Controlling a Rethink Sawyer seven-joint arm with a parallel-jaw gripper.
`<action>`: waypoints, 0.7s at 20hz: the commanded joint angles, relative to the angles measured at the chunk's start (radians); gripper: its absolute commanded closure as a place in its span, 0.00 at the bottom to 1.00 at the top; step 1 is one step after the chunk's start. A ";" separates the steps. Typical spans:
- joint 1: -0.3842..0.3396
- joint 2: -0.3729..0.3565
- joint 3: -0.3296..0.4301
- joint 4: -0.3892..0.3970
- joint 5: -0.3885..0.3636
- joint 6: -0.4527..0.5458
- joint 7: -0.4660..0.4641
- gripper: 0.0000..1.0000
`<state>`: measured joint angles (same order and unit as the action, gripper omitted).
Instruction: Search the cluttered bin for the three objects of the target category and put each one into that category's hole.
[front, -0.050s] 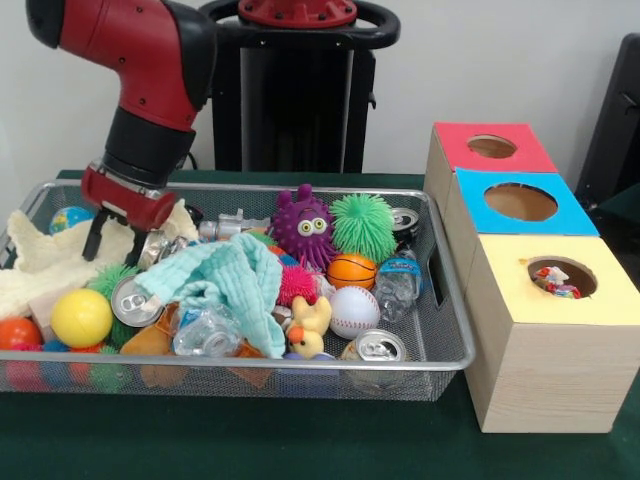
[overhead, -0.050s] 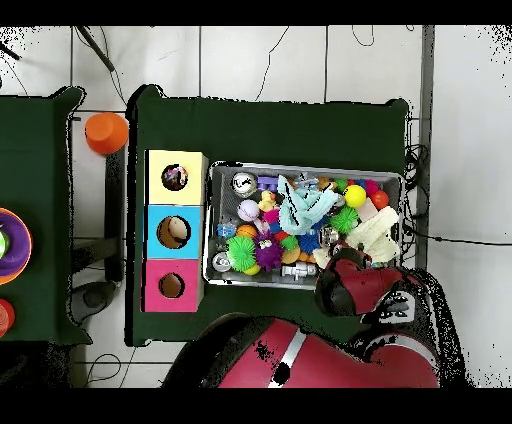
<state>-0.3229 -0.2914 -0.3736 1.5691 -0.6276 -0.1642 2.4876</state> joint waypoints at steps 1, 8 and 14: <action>-0.060 0.031 0.173 -0.027 0.140 0.093 0.136 0.00; -0.155 0.050 0.264 0.004 0.177 0.145 0.097 0.00; -0.130 0.075 0.240 -0.012 0.242 0.150 0.109 0.00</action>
<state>-0.4514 -0.2981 -0.2758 1.5696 -0.4781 -0.1270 2.4874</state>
